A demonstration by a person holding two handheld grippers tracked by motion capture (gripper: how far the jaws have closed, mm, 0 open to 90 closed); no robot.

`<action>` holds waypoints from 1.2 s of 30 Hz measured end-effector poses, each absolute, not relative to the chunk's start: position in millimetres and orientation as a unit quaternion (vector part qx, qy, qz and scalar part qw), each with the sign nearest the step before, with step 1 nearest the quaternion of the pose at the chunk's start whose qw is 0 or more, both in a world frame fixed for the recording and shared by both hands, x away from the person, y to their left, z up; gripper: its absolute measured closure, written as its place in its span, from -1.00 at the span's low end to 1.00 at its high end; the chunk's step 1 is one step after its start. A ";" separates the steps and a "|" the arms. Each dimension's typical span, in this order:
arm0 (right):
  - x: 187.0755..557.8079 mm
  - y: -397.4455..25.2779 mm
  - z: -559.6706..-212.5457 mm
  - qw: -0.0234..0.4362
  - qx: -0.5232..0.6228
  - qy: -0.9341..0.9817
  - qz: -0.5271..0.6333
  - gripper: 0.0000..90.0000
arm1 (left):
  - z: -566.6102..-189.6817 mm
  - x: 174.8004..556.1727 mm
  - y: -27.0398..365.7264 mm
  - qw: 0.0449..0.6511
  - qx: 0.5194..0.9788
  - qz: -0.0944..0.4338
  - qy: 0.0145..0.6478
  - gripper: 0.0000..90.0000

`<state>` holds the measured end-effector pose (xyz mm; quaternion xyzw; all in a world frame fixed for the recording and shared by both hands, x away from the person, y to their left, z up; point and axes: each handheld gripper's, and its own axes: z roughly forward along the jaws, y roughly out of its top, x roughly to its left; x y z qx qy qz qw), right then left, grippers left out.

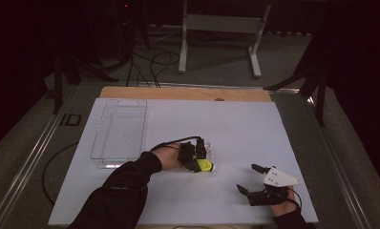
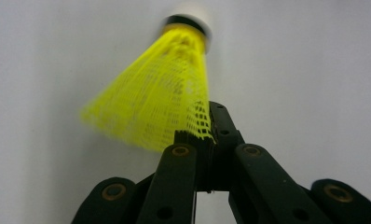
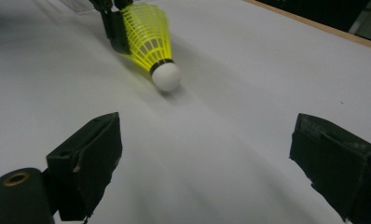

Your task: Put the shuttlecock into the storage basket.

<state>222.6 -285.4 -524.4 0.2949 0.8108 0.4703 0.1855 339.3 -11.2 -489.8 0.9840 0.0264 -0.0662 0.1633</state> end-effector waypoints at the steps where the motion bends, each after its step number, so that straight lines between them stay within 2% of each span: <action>1: 222.5 -285.4 -524.3 0.186 0.295 0.810 0.470 -0.80 | -487.8 338.8 -11.4 0.164 0.984 -0.066 0.025 1.00; 19: 222.7 -284.9 -524.5 0.187 0.296 0.811 0.469 -0.80 | -459.8 333.8 -0.4 0.159 0.985 -0.069 0.019 1.00; 30: 222.8 -284.9 -524.5 0.186 0.295 0.811 0.469 -0.80 | -445.4 336.4 6.0 0.121 0.989 -0.078 0.016 1.00; 36: 222.5 -285.0 -524.3 0.185 0.296 0.811 0.470 -0.80 | -438.3 338.0 13.8 0.123 0.989 -0.074 0.019 1.00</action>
